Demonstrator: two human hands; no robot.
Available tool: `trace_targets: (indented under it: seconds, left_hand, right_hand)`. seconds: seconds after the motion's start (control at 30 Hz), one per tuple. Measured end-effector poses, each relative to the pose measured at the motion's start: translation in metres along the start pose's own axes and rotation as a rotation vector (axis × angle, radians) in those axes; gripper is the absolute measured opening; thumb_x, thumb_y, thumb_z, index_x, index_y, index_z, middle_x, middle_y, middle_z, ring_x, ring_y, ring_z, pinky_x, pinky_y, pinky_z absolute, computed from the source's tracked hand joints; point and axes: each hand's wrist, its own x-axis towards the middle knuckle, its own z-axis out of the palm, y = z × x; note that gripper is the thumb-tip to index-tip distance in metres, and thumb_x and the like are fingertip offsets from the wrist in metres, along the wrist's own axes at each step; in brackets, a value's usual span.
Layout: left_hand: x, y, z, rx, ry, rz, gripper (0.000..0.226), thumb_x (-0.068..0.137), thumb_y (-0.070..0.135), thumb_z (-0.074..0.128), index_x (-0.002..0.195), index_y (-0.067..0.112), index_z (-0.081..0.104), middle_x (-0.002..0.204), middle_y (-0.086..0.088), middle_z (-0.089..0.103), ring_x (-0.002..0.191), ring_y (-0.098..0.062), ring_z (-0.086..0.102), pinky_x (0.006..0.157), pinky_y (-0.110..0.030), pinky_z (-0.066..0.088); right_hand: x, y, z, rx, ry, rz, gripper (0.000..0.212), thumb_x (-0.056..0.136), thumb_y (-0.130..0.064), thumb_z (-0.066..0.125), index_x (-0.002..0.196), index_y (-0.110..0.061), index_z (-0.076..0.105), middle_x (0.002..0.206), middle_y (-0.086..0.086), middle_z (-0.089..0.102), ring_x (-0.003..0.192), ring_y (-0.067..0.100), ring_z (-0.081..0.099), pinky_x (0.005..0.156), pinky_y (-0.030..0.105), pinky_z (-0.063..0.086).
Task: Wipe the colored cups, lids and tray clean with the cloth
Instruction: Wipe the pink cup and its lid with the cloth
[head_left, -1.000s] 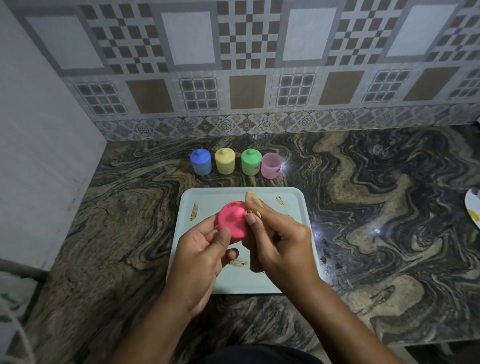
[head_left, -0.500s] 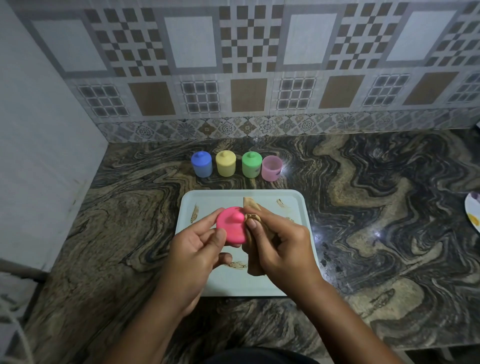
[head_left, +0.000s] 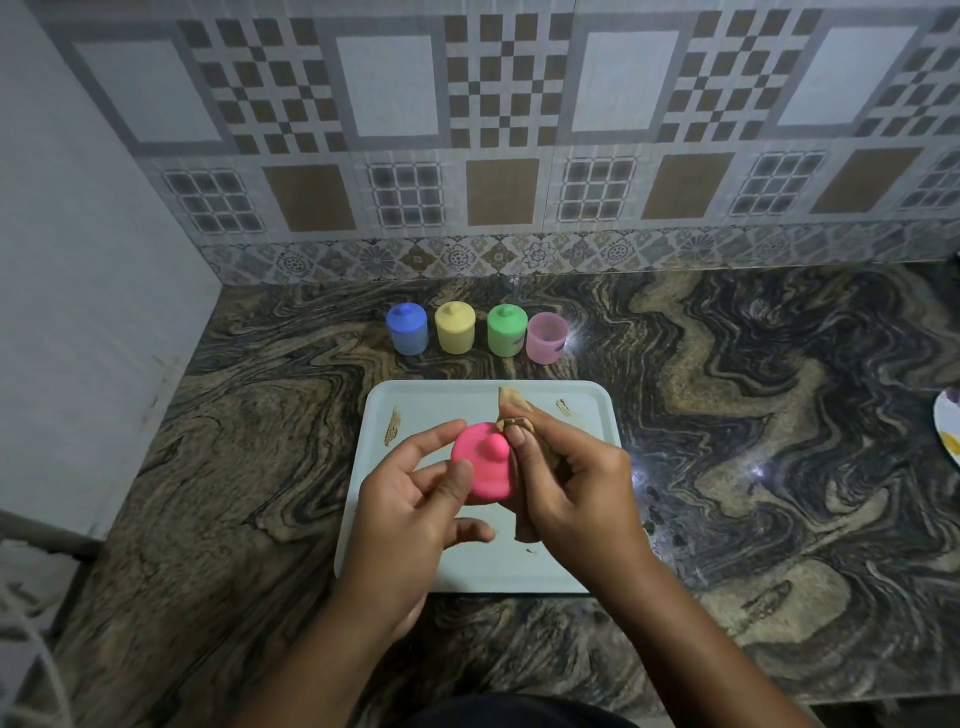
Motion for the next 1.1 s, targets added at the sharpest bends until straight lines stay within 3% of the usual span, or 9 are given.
trace_targets:
  seconds: [0.1, 0.2, 0.27, 0.37, 0.57, 0.77, 0.87, 1.03, 1.1]
  left_hand:
    - [-0.004, -0.005, 0.01, -0.037, 0.047, 0.024, 0.056, 0.084, 0.026, 0.064, 0.138, 0.016, 0.052, 0.108, -0.011, 0.075, 0.099, -0.02, 0.072, 0.072, -0.041, 0.058]
    - [-0.004, -0.007, 0.018, -0.025, 0.02, 0.056, 0.072, 0.08, 0.018, 0.067, 0.145, 0.026, 0.038, 0.119, -0.004, 0.073, 0.11, -0.019, 0.07, 0.083, -0.046, 0.058]
    - [-0.002, -0.008, 0.018, -0.057, 0.064, 0.06, 0.063, 0.08, 0.015, 0.065, 0.138, 0.026, 0.045, 0.111, -0.006, 0.076, 0.101, -0.02, 0.073, 0.076, -0.04, 0.059]
    - [0.0, -0.005, 0.012, -0.111, 0.081, 0.043, 0.048, 0.081, 0.016, 0.062, 0.128, 0.016, 0.055, 0.105, -0.01, 0.077, 0.092, -0.019, 0.073, 0.069, -0.031, 0.057]
    - [-0.002, -0.003, 0.0, -0.036, -0.039, 0.014, 0.047, 0.085, 0.018, 0.062, 0.132, 0.018, 0.059, 0.106, -0.013, 0.075, 0.088, -0.025, 0.065, 0.07, -0.029, 0.056]
    - [-0.007, -0.007, 0.014, 0.037, 0.001, 0.084, 0.063, 0.084, 0.017, 0.064, 0.144, 0.019, 0.044, 0.112, -0.006, 0.075, 0.106, -0.024, 0.071, 0.088, -0.045, 0.056]
    - [-0.008, -0.009, 0.021, 0.053, 0.017, 0.139, 0.056, 0.089, 0.016, 0.069, 0.141, 0.016, 0.047, 0.113, -0.004, 0.075, 0.113, -0.021, 0.068, 0.092, -0.038, 0.055]
    - [-0.004, -0.007, 0.022, -0.066, 0.118, 0.114, 0.041, 0.085, 0.022, 0.062, 0.125, 0.015, 0.06, 0.106, -0.01, 0.076, 0.103, -0.027, 0.072, 0.081, -0.039, 0.058]
    - [0.0, -0.005, 0.019, -0.117, 0.169, 0.086, 0.037, 0.086, 0.023, 0.059, 0.121, 0.015, 0.061, 0.102, -0.015, 0.076, 0.099, -0.031, 0.073, 0.08, -0.042, 0.057]
  right_hand:
    - [0.001, 0.005, 0.005, 0.005, 0.022, 0.048, 0.026, 0.095, -0.036, 0.06, 0.119, -0.042, 0.069, 0.118, -0.003, 0.075, 0.091, 0.01, 0.069, 0.074, 0.031, 0.059]
    - [-0.001, 0.005, 0.008, 0.055, 0.039, 0.075, 0.027, 0.095, -0.04, 0.059, 0.119, -0.046, 0.069, 0.12, 0.001, 0.074, 0.103, 0.021, 0.072, 0.077, 0.043, 0.062]
    - [-0.006, 0.0, 0.009, 0.046, 0.046, -0.001, 0.028, 0.097, -0.03, 0.06, 0.119, -0.043, 0.07, 0.126, 0.004, 0.071, 0.098, 0.019, 0.075, 0.069, 0.035, 0.062]
    - [-0.01, -0.001, 0.009, -0.074, 0.088, -0.176, 0.029, 0.095, -0.013, 0.062, 0.122, -0.019, 0.071, 0.132, 0.001, 0.067, 0.123, 0.007, 0.063, 0.097, 0.025, 0.054]
    - [0.003, -0.004, 0.005, 0.02, 0.109, -0.055, 0.025, 0.096, -0.022, 0.06, 0.111, -0.038, 0.074, 0.126, -0.015, 0.07, 0.106, 0.027, 0.073, 0.081, 0.054, 0.061]
    - [0.005, -0.001, 0.005, 0.076, 0.092, 0.049, 0.029, 0.098, -0.01, 0.06, 0.114, -0.032, 0.071, 0.123, -0.005, 0.072, 0.12, 0.007, 0.065, 0.103, 0.041, 0.053]
    - [0.002, -0.003, 0.009, 0.09, 0.112, 0.042, 0.029, 0.096, -0.018, 0.06, 0.113, -0.04, 0.069, 0.123, -0.006, 0.072, 0.12, 0.005, 0.064, 0.104, 0.041, 0.053]
    - [-0.003, -0.004, 0.01, 0.089, 0.069, -0.01, 0.033, 0.098, -0.017, 0.062, 0.119, -0.041, 0.066, 0.131, -0.009, 0.067, 0.127, 0.005, 0.059, 0.107, 0.038, 0.05]
    - [-0.008, -0.002, 0.01, -0.019, 0.065, -0.133, 0.035, 0.095, -0.014, 0.063, 0.128, -0.026, 0.065, 0.136, -0.002, 0.064, 0.131, 0.006, 0.056, 0.109, 0.03, 0.048]
